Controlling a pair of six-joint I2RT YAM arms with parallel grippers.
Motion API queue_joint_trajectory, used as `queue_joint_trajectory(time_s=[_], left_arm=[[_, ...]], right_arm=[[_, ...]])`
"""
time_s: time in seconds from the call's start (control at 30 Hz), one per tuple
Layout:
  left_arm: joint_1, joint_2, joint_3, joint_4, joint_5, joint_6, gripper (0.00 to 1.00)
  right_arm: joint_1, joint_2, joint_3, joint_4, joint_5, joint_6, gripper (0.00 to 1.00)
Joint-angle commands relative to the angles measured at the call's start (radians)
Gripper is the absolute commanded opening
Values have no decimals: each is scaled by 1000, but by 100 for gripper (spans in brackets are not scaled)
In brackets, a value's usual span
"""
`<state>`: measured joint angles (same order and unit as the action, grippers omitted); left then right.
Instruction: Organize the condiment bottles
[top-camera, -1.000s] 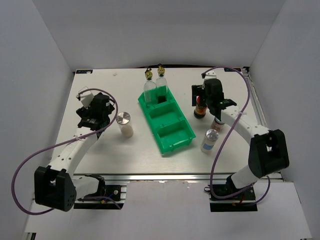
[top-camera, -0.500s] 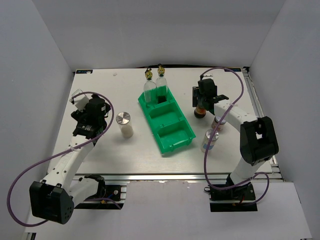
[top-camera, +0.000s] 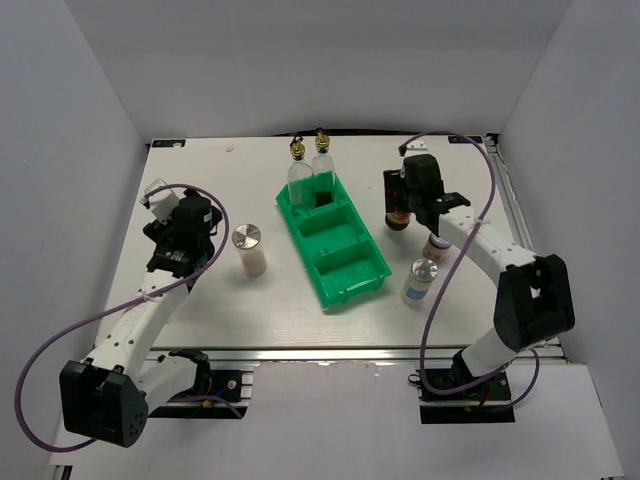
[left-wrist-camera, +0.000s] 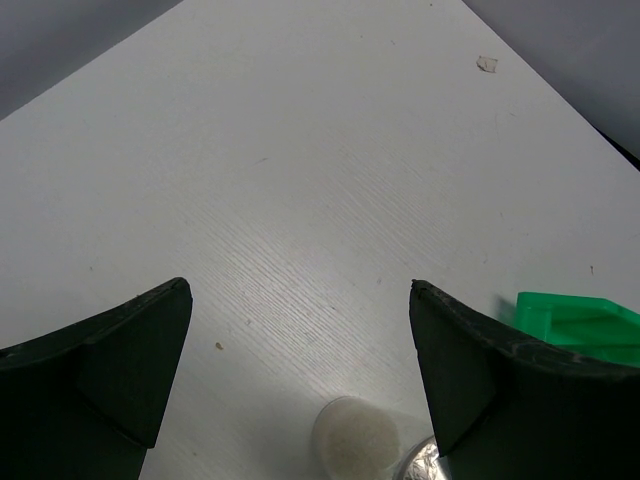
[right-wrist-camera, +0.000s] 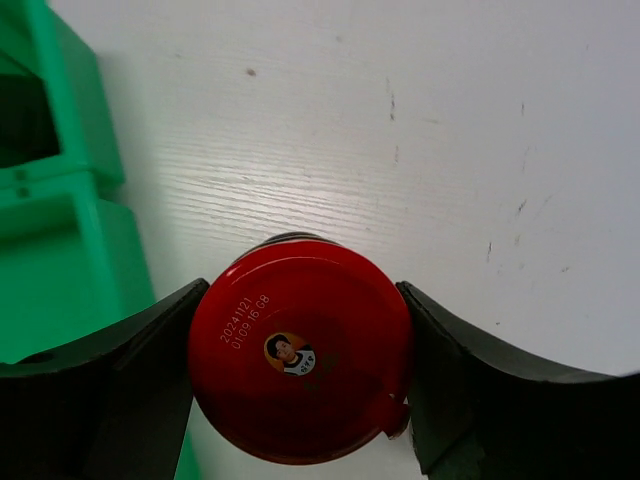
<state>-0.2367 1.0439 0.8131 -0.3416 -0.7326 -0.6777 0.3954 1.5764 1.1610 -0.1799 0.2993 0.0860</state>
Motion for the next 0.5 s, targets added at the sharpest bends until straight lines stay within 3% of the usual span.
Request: queue_joint_trajectory(time_s=[0.0,0.17,0.3,0.47], left_arm=[[7,-19,-9,15,-8,0,98],[5,-24,-12,16,4,1,98],[5,-18,-14,27,28,0,98],[7,-18,-11,24,36,1,98]], right_arm=[[45,-137,42,158,-69,-38,17],[135,-179,45,198,-109,-57,15],[256,-161,69,207,-55,-78,15],[321,-119,91,217,-40,-80,16]])
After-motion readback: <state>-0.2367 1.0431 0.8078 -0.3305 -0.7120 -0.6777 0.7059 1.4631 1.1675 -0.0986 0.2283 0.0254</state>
